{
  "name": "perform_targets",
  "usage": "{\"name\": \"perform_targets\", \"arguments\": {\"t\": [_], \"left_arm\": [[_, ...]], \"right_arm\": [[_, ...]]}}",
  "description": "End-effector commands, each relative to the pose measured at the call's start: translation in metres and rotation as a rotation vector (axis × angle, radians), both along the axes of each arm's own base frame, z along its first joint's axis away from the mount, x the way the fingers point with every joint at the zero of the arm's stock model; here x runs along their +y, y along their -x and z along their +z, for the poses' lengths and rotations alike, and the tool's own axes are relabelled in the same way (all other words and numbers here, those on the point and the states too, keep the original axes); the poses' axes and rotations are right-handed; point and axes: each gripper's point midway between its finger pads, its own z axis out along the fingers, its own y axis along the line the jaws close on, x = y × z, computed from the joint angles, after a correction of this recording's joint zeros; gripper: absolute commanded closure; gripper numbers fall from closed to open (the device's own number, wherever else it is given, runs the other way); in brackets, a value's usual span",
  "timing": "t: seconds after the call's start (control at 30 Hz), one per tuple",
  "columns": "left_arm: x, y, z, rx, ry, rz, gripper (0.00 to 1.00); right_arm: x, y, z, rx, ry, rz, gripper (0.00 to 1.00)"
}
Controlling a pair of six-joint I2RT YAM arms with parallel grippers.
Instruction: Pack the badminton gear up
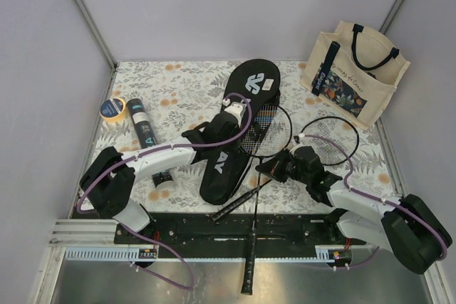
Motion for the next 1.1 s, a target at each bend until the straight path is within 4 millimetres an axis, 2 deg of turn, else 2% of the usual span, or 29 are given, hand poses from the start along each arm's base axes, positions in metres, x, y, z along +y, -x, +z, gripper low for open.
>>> {"name": "perform_targets", "arguments": {"t": [0.0, 0.2, 0.33, 0.6, 0.77, 0.93, 1.07], "left_arm": [[-0.006, -0.002, 0.031, -0.093, 0.070, -0.047, 1.00], [-0.002, 0.003, 0.043, -0.129, 0.080, -0.081, 1.00], [0.001, 0.011, 0.043, -0.122, 0.092, -0.098, 1.00], [0.007, 0.034, 0.037, -0.062, 0.167, -0.097, 1.00], [0.003, 0.045, 0.044, -0.057, 0.251, -0.128, 1.00], [0.003, 0.047, 0.050, -0.079, 0.250, -0.155, 1.00], [0.007, 0.046, 0.050, -0.102, 0.224, -0.166, 1.00]], "right_arm": [[0.026, -0.014, 0.047, -0.109, -0.120, 0.071, 1.00], [0.034, -0.024, 0.049, -0.124, -0.138, 0.078, 1.00], [0.041, -0.046, 0.050, -0.167, -0.064, 0.078, 1.00], [0.046, -0.086, 0.059, -0.201, -0.050, -0.009, 1.00], [0.055, -0.105, 0.062, -0.211, -0.052, -0.016, 1.00], [0.061, -0.113, 0.051, -0.186, -0.044, 0.023, 1.00], [0.072, -0.098, 0.046, -0.165, -0.081, 0.137, 1.00]]}}
